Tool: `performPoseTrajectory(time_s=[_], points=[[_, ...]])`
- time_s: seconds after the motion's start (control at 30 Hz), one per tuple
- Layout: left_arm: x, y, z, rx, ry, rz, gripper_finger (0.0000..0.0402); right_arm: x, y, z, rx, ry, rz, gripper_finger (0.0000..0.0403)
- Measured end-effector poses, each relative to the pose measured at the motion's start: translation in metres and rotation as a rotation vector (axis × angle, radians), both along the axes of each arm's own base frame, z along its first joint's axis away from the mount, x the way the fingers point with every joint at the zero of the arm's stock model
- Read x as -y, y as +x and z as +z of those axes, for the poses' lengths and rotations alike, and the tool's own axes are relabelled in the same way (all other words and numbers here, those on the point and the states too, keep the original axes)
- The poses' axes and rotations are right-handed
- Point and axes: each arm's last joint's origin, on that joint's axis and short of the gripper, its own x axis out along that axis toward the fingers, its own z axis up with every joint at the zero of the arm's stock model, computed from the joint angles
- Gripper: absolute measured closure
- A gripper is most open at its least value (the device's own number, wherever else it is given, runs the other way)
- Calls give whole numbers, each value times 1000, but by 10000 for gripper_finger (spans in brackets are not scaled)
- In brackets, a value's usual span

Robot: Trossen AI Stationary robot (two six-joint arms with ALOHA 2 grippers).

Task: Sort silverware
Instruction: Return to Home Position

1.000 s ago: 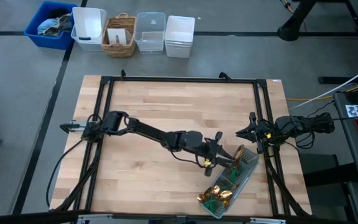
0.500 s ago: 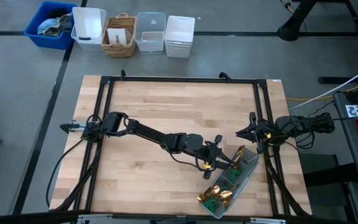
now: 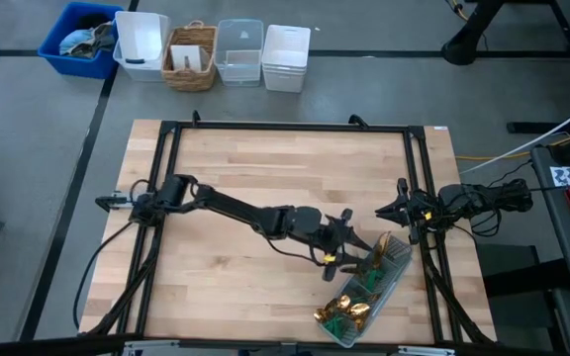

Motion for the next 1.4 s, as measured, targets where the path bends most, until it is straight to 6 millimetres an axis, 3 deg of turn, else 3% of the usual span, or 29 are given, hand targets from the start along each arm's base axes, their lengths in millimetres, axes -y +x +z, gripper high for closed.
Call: performPoseTrajectory(time_s=[0.17,0.27,0.4,0.53,0.77,0.93,1.13,1.4], points=[[-11,-21,41,-31,58,2,266,0,0,0,-1,0,0,359],[-15,-45,66,12,94,3,267,0,0,0,-2,-1,0,359],[-18,-85,72,-9,119,-7,267,0,0,0,-3,-1,1,359],[-28,-139,70,-9,108,37,267,0,0,0,-2,0,2,359],[-50,-239,40,80,89,208,267,0,0,0,0,0,1,359],[-61,-293,10,102,117,217,267,0,0,0,2,-1,-4,359],[-71,-337,-19,133,126,259,267,3,0,0,3,-22,-99,359],[-87,-373,-45,206,113,398,267,4,0,0,3,-28,-130,359]])
